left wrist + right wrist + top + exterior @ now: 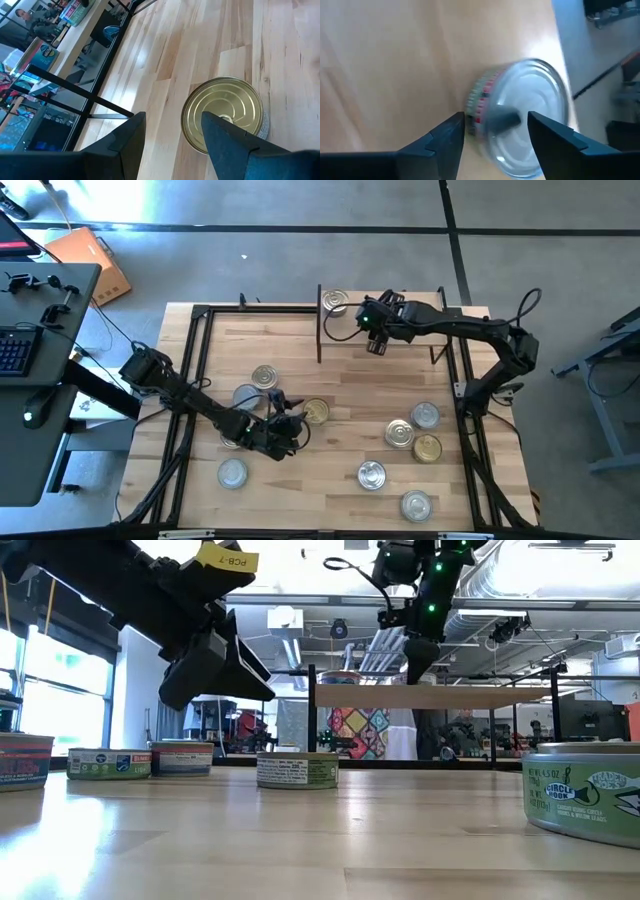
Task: Stack canned seafood by type on shelf
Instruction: Put the white green tuna can on the shelf
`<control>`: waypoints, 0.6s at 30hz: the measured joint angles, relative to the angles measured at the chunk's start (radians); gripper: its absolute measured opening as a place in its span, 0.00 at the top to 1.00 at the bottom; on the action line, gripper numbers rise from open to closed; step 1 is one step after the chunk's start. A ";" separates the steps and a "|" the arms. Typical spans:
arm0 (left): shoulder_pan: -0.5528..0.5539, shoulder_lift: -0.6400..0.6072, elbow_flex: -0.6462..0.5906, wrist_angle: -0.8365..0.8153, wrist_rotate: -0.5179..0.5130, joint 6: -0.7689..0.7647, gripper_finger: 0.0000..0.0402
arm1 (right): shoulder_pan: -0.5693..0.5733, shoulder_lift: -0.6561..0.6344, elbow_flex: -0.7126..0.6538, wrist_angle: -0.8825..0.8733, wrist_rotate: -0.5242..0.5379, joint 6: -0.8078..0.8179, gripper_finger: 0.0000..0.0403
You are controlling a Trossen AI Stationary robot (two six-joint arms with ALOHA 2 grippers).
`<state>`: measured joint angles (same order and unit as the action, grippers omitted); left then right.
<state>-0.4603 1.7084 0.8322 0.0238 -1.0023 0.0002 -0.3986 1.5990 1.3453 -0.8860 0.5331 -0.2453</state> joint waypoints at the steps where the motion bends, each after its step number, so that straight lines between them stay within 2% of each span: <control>1: 0.000 0.000 0.000 0.000 0.000 0.000 0.54 | -0.009 0.000 0.000 0.000 0.004 -0.013 0.47; 18: 0.000 0.000 0.000 0.000 0.001 0.000 0.54 | -0.099 0.000 0.000 0.056 0.021 -0.122 0.47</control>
<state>-0.4599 1.7084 0.8322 0.0242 -1.0016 0.0001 -0.4976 1.5986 1.3453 -0.8303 0.5540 -0.3676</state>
